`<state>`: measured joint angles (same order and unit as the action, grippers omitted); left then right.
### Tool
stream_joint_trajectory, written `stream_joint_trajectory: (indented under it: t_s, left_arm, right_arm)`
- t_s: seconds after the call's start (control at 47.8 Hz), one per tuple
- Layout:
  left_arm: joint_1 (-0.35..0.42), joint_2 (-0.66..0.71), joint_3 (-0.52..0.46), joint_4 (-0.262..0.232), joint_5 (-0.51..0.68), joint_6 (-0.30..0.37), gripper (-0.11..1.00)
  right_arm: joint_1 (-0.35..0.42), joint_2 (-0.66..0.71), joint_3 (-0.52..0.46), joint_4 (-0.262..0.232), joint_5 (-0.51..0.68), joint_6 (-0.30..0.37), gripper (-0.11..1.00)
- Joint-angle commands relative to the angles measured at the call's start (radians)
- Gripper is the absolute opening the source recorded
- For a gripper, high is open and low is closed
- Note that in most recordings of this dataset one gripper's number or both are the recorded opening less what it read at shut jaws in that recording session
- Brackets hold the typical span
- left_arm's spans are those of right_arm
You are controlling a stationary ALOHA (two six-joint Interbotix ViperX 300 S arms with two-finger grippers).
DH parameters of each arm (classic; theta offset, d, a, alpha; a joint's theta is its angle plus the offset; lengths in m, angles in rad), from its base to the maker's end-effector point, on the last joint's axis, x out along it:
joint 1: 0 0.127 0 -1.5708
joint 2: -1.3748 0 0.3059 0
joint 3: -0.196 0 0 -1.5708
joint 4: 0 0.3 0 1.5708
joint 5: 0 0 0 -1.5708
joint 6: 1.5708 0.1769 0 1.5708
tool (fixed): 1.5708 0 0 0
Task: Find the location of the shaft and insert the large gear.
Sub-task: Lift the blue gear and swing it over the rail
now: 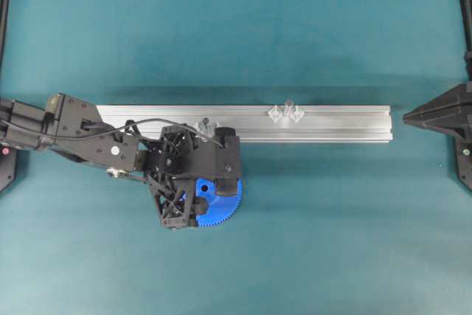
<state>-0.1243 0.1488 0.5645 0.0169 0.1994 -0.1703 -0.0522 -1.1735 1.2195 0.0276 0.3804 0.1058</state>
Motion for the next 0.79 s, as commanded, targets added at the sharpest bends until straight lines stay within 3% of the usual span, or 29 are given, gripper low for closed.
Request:
stream_joint_trajectory:
  t_s: [0.0,0.523,0.774]
  left_arm:
    - [0.003,-0.009,-0.017,0.002,-0.006,-0.002,0.72]
    - [0.003,-0.037,-0.055,0.002,0.002,0.003,0.72]
    - [0.003,-0.061,-0.129,0.002,0.084,0.008,0.72]
  right_arm:
    - [-0.002,0.003,-0.008,0.000,-0.011,0.008,0.00]
    - [-0.002,0.003,-0.008,0.000,-0.006,0.008,0.00]
    - [-0.003,0.002,-0.009,0.000,-0.009,0.008,0.00]
